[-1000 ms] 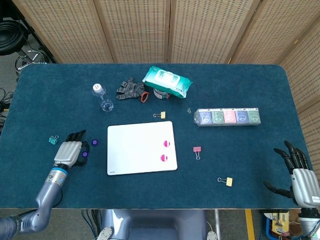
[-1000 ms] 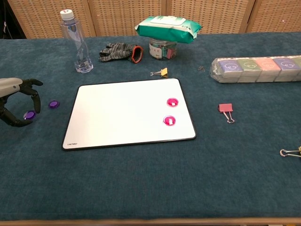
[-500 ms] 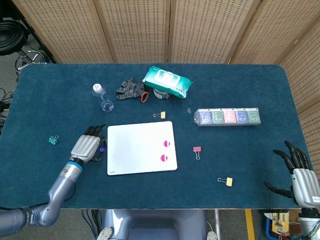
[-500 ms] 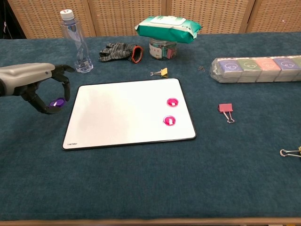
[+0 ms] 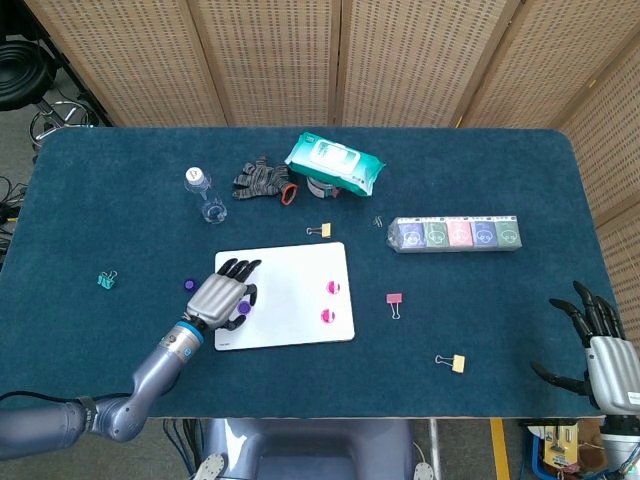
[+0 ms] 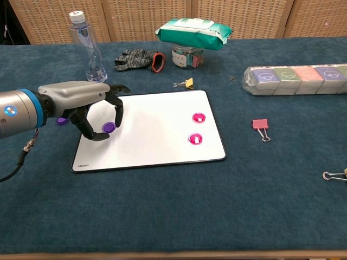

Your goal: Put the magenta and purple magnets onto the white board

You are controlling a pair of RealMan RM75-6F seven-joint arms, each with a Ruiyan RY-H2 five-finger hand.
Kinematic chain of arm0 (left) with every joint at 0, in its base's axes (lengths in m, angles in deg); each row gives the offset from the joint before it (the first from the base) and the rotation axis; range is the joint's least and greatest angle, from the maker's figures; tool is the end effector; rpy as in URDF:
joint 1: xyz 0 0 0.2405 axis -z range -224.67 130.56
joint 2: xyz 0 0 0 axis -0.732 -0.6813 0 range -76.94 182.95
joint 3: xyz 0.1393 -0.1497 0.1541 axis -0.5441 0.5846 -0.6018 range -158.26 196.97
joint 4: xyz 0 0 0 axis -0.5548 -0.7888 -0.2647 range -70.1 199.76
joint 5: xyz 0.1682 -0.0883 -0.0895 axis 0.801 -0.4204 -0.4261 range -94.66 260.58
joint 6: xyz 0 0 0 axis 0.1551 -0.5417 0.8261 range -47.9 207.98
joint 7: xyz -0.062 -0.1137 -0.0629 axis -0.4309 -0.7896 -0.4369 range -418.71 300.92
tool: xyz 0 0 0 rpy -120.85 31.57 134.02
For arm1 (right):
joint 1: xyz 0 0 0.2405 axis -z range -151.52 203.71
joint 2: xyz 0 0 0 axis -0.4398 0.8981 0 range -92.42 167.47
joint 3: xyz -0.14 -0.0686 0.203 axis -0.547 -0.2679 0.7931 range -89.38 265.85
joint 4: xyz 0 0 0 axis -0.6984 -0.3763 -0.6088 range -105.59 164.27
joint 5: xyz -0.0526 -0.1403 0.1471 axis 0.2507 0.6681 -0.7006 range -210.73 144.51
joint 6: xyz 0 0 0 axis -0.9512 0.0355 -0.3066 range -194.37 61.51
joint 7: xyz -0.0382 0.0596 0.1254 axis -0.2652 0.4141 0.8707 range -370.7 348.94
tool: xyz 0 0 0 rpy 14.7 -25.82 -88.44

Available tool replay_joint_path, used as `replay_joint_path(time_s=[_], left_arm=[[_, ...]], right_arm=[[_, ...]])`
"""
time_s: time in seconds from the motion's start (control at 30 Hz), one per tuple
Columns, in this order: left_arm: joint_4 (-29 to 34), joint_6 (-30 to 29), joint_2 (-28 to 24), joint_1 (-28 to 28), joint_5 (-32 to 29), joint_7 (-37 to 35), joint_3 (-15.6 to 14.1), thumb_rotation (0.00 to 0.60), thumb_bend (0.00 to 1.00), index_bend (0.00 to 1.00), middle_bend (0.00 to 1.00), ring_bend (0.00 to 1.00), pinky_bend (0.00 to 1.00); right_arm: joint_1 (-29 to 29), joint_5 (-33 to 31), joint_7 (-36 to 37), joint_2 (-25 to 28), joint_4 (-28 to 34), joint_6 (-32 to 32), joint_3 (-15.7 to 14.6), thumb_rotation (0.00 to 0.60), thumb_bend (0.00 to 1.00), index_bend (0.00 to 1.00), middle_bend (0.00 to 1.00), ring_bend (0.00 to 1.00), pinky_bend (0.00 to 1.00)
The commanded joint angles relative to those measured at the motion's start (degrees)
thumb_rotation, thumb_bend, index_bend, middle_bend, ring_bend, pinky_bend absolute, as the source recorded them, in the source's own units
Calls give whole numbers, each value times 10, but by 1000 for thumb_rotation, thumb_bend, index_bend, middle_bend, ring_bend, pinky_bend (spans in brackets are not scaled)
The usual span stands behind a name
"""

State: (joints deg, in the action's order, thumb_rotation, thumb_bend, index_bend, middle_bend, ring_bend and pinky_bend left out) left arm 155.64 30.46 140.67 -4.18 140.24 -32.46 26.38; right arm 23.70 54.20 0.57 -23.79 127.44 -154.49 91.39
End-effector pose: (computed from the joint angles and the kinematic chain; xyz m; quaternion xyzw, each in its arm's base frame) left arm -0.1489 0.3138 -0.0372 -0.7840 -0.4030 -0.2994 0.3651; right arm -0.2957 -0.1678 0.1719 0.5315 -0.4484 0.4701 0.5435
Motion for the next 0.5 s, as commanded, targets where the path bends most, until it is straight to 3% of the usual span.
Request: replay_joint_path(time_s=[0.03,0.3,0.5], left_arm=[[5,0,2,2,-2,1,-6,600,340,561,0,0,0],[11,-24,11,5,-12,27,-15,600,340,542,0,0,0],[11,-22,12,8,-18,31,-21,600,334,375,0,0,0]], right_arm=[[0,0,0,0,0,1,0,600,0,194,0,0,0],[1,0,3,2,1,2,1,600,0,194,0,0,0],[1,1,0,1,1,3,1,600,0,194,0,0,0]])
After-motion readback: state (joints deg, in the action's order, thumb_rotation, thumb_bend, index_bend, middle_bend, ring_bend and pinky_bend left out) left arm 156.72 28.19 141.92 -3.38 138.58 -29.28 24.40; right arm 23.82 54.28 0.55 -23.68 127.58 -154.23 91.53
